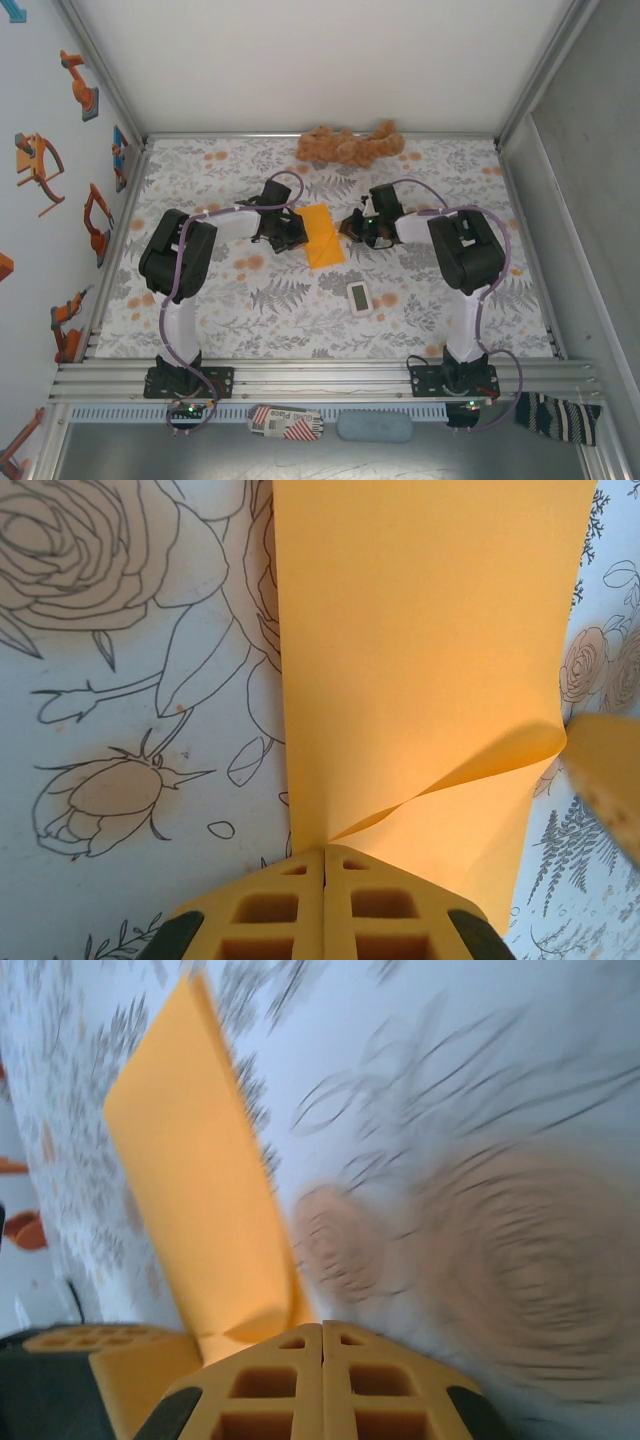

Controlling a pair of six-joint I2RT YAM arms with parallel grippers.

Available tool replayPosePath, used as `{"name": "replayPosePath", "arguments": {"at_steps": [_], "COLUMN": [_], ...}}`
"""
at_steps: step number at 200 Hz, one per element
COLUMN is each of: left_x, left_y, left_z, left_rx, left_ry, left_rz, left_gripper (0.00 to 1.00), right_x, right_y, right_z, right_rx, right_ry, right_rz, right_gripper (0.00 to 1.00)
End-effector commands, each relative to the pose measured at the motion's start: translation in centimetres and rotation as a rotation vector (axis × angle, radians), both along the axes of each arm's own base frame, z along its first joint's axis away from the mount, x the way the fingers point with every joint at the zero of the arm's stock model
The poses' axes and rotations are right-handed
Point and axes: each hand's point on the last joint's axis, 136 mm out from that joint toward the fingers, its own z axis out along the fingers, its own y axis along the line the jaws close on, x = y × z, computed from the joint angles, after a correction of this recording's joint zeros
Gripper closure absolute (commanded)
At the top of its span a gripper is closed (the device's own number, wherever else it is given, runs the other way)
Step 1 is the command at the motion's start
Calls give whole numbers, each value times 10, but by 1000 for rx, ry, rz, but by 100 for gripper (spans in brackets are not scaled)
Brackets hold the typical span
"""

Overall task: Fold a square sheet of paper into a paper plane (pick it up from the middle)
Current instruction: Fold the triangle a second time at the center of the table.

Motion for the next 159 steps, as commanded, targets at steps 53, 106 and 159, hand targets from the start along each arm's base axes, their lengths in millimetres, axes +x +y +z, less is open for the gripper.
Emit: {"name": "replayPosePath", "arguments": {"at_steps": [53, 106, 159], "left_x": [-20, -18, -22], "left_y": [38, 36, 38], "left_z": [-44, -39, -45], "left_rx": [183, 170, 182], "left_ry": [78, 70, 92], "left_rz": [-74, -111, -122], "left_gripper": [100, 100, 100], "right_x": [-6, -24, -23], "right_y": [8, 56, 49], "right_z": [43, 22, -6], "right_rx": [-16, -9, -123], "right_ry": [-94, -43, 41], "right_rz": [47, 142, 101], "right_gripper": [100, 100, 100]}}
